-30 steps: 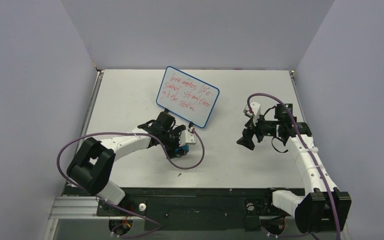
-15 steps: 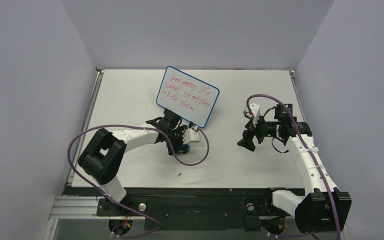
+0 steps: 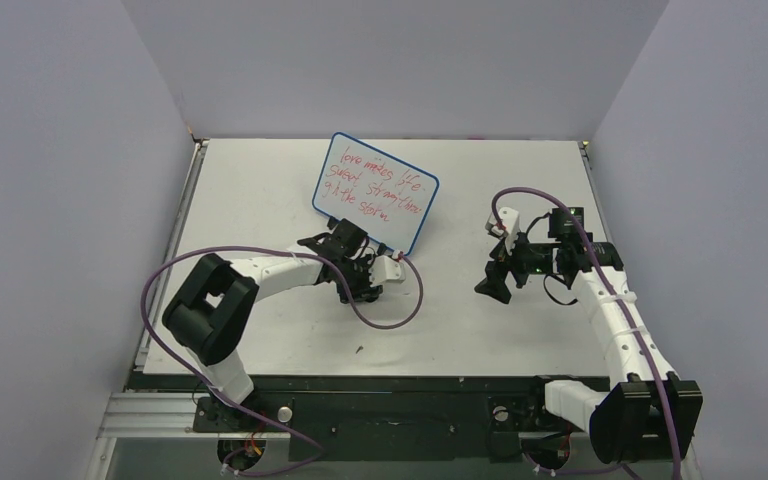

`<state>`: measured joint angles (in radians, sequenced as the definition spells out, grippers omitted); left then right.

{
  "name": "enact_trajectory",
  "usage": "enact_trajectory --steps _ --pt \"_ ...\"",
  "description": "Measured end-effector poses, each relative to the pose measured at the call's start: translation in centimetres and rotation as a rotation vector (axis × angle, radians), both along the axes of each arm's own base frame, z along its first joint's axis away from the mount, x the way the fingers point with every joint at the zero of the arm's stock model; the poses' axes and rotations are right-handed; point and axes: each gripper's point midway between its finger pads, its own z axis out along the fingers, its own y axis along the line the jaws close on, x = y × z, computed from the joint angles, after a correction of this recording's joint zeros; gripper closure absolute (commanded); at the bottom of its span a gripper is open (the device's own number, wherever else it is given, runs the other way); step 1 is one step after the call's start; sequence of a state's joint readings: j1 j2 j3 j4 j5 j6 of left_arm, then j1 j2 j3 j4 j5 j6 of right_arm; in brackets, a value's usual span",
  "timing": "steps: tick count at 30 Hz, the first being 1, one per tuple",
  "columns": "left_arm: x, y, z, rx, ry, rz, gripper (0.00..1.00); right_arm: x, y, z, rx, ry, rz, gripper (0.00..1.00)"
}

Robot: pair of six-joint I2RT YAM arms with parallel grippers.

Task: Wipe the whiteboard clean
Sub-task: Pick up the whiteboard eraser from the center of the board.

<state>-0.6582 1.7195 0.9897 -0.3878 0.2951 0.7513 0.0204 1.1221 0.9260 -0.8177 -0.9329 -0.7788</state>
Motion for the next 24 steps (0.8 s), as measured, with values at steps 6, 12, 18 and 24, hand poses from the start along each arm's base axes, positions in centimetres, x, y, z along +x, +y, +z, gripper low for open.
enact_trajectory --steps 6,12,18,24 --pt "-0.02 -0.07 -0.06 0.002 0.015 0.014 1.0 -0.09 -0.01 -0.12 -0.001 0.007 0.002 0.11" --pt "-0.06 -0.12 0.01 -0.001 0.018 0.022 1.0 -0.05 -0.02 -0.08 -0.003 0.003 0.005 0.11" --pt "-0.06 -0.11 0.03 -0.002 0.021 0.032 0.92 -0.03 -0.03 -0.09 -0.005 -0.002 0.008 0.11" --pt "-0.09 -0.14 -0.05 0.009 0.019 0.053 0.94 -0.02 -0.03 -0.16 -0.005 0.001 0.009 0.11"
